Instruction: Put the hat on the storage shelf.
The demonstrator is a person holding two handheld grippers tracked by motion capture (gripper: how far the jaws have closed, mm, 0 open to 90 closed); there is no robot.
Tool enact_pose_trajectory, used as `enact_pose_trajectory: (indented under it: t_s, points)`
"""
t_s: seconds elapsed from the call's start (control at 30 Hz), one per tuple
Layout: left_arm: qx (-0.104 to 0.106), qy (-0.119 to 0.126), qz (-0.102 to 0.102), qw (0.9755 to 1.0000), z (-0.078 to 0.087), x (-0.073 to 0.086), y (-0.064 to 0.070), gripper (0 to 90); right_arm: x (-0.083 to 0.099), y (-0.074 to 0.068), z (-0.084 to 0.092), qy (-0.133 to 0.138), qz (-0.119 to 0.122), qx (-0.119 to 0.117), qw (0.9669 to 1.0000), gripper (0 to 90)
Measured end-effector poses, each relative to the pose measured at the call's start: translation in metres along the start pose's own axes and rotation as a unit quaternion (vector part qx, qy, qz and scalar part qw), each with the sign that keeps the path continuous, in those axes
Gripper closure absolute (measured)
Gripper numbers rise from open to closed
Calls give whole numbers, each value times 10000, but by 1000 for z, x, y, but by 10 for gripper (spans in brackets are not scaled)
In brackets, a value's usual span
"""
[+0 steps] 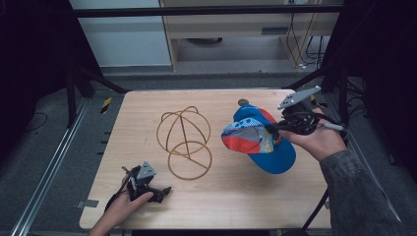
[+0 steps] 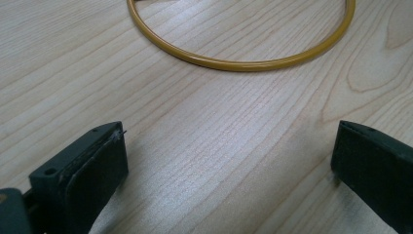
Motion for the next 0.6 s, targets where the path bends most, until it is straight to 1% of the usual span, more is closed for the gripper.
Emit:
enact_pose_trajectory:
  t_s: [0.07, 0.13, 0.17, 0.23, 0.4, 0.43, 0.6]
  points:
    - [-1, 0, 2, 10000, 0, 0, 0, 0, -3, -1, 4, 75, 22, 21, 10000, 899]
    - [-2, -2, 5, 10000, 0, 0, 0, 0, -10, -1, 10, 216, 53, 69, 9997, 899]
    - [-2, -2, 5, 10000, 0, 0, 0, 0, -10, -1, 10, 216, 53, 69, 9997, 899]
    - [-3, 0, 2, 10000, 0, 0, 0, 0, -15, -2, 15, 302, 78, 117, 9994, 899]
    - [0, -2, 2, 10000, 0, 0, 0, 0, -30, -4, 24, 472, 183, 205, 9985, 899]
    - [-1, -1, 3, 10000, 0, 0, 0, 0, -36, -5, 26, 553, 218, 221, 9980, 899]
    - [-2, -3, 3, 10000, 0, 0, 0, 0, -44, -9, 27, 615, 277, 218, 9975, 899]
Point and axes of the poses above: each handheld gripper's, and its own axes: z roughly backward along the jaws, x roughly out of its underside, y roughly to its right, the point moved 5 cm from there along -z, roughly forward along the jaws, and after that the axes turned 7 degrees about z, right-handed, at the moved point
